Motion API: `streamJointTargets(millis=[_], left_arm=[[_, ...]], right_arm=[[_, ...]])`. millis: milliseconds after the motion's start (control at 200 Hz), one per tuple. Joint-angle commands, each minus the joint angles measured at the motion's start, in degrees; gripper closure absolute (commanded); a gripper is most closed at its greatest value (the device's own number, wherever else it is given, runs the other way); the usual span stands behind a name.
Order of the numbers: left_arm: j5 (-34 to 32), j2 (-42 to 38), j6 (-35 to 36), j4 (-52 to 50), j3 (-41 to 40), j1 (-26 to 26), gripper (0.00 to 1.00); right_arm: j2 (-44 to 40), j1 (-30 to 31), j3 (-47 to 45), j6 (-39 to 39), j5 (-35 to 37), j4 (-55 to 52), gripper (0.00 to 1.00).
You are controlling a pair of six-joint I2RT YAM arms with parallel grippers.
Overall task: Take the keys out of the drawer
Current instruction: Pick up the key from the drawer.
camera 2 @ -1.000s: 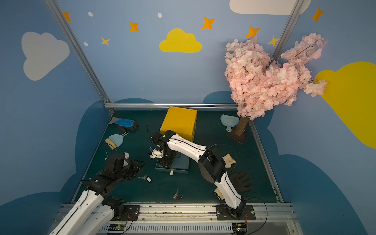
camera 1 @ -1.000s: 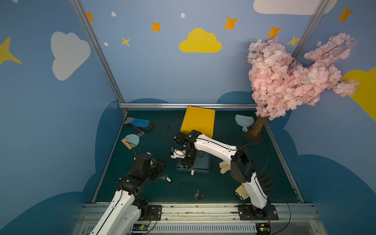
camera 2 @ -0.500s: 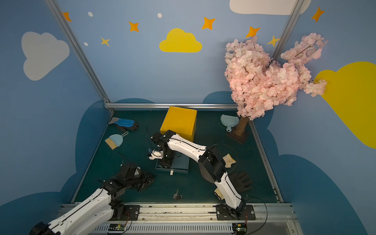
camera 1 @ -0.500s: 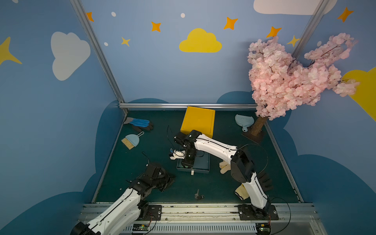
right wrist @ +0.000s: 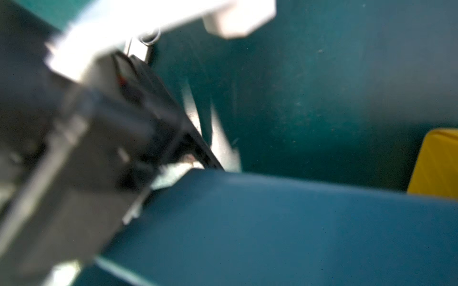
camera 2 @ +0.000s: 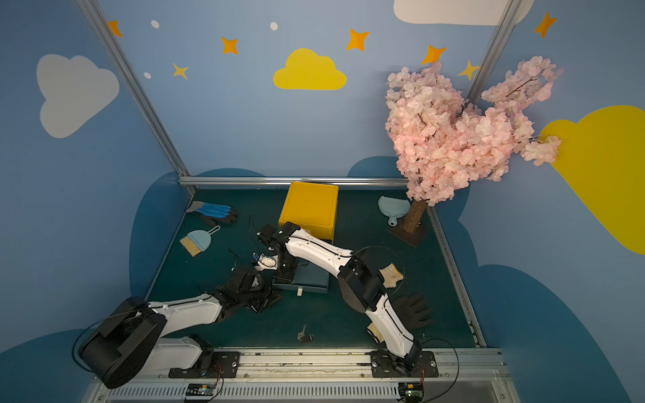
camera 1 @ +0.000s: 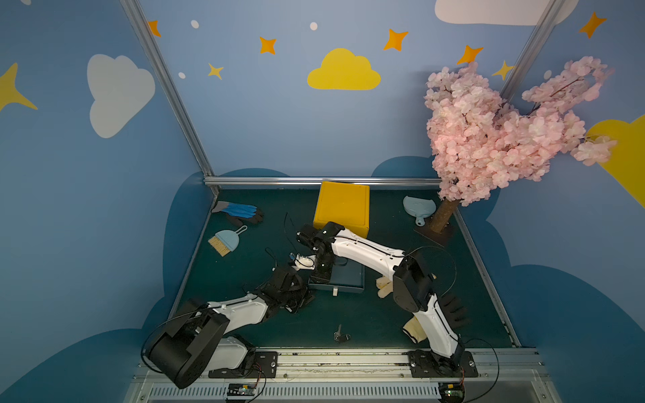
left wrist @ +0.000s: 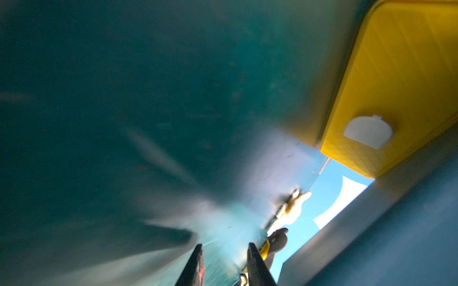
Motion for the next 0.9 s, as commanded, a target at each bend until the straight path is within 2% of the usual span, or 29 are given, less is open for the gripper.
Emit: streamJointTargets(millis=[0,165,300,441,566,896], left_arm=[[-0.51,-2.09,-1.37,8.1,0.04,-0.08,0.7],[-8.42,-12.88,-0.57,-2.08,-1.09,-0.15,0.69],[-13.62,-19.28,0.15,-7.67,-1.56,0.14,0.69],[-13.22,-19.96,0.06,-8.54,-1.48,1.31,0.68],[-12.79,-18.83,0.71,-8.08,-0.65,1.85,0.68],[-11.43,-20.35,1.47,-11.69,-0.68,3.17,0.69]], right_arm=[[1.34,-0.63,0.98,-0.52,2.03,0.34,0.63],[0.68,-1.76,0.93,1.85,4.31,1.83,0.68],[0.32,-2.93,2.1,3.91,7.5,2.14,0.8],[-1.14,-4.49,2.03,5.21,7.74,2.23,0.92],[-3.02,-5.74,1.57,5.85,5.15,2.23,1.0],[-5.21,-6.21,4.85,6.58,-0.07,-2.17,1.0]])
